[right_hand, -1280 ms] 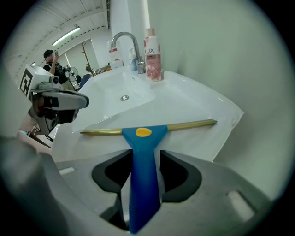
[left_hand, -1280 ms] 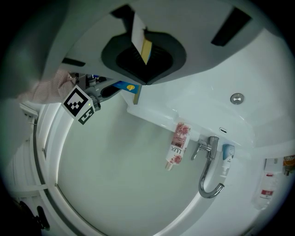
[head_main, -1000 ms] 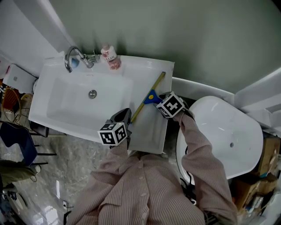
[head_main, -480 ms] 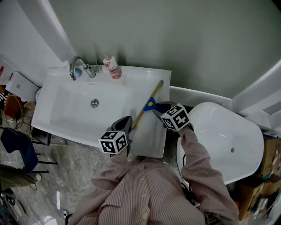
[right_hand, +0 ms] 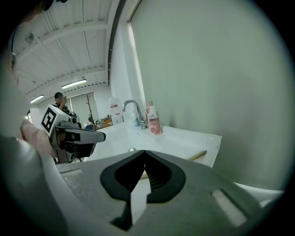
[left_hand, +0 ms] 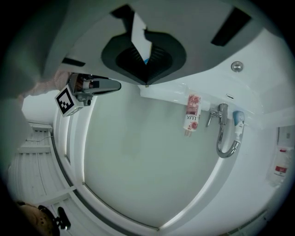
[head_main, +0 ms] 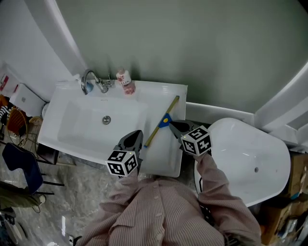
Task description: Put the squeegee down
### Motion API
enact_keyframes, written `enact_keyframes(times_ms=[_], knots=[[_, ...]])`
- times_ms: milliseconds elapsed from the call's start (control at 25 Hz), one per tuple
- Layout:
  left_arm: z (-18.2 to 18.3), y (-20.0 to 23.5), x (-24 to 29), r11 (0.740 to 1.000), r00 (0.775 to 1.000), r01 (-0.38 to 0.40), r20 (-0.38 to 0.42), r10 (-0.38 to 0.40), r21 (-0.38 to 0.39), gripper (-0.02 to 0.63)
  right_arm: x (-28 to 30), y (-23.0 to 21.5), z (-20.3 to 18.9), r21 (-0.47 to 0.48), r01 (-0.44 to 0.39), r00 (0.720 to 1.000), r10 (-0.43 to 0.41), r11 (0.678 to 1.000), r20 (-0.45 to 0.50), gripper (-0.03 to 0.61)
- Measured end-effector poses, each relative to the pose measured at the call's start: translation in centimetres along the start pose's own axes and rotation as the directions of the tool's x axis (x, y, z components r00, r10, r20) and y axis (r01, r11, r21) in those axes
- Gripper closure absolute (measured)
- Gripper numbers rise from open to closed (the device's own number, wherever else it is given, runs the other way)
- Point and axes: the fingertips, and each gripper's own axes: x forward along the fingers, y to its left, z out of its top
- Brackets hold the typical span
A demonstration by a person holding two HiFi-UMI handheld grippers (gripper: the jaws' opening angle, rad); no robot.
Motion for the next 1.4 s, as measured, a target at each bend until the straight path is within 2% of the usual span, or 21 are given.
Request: enact_keyframes(times_ms=[280,680,920,1400], knots=[[2.4,-0.4,-1.3,0.999,0.997,-0.005,0.077,0.003,0.034,0.612,-2.5,1.1,3.6,0.017,-0.012,0.986,0.009,1.000,0.164,0.572],[6.5,-1.0,-3.6,0.996,0.982,-0.020,0.190,0.003,0.092,0.612,-5.9,1.1,7.7,0.062,0.026,0.938,-0.046,0.998,0.345,0.574],[8.3,-1.0,-4.9,0.990,0.972,-0.048,0.234,0.016,0.129,0.612,-7.6,0.8,8.7,0.053,0.063,0.920,-0.078,0.997,0.385,0.574],[8.8,0.1,-5.7,0.989,0.964,-0.091,0.261,0.058,0.117,0.612,-9.2,-0.9,8.7,0.074,0.139,0.899,-0.157,0.988,0.410,0.574]])
